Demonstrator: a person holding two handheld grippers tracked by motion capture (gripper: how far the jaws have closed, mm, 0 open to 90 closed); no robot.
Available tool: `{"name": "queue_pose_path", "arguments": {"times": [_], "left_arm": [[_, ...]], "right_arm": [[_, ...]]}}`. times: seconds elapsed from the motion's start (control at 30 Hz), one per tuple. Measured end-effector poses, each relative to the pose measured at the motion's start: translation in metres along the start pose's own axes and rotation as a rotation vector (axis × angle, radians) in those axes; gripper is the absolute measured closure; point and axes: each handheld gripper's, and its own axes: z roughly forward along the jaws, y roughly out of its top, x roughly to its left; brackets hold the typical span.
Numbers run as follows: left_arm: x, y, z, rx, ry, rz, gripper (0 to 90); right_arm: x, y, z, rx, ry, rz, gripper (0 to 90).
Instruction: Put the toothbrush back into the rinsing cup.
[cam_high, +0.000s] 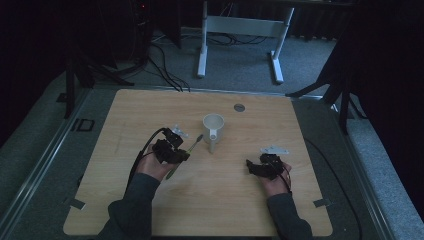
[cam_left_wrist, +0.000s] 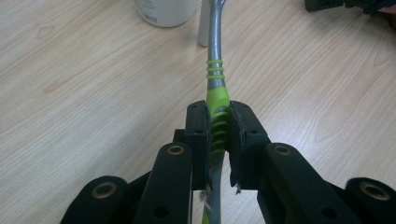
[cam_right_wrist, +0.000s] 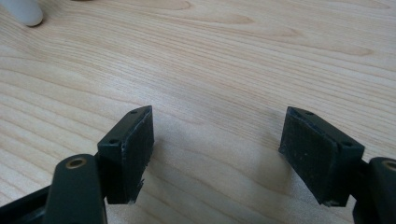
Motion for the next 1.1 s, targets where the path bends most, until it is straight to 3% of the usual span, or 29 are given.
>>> {"name": "queue_pose_path", "arguments": {"times": [0.73,1.1], "left_arm": [[0.0003,0.0046,-0.0024,-0.064,0.021,-0.024,79.5],[-0.0022,0.0094,-0.0072,-0.097,0.018,-0.007,79.5]], "right_arm": [[-0.0001,0.0,0.0,-0.001,0.0,-0.001,25.6],[-0.0002,0.0001,0.0,0.0,0.001,-0.002,25.6]]}}
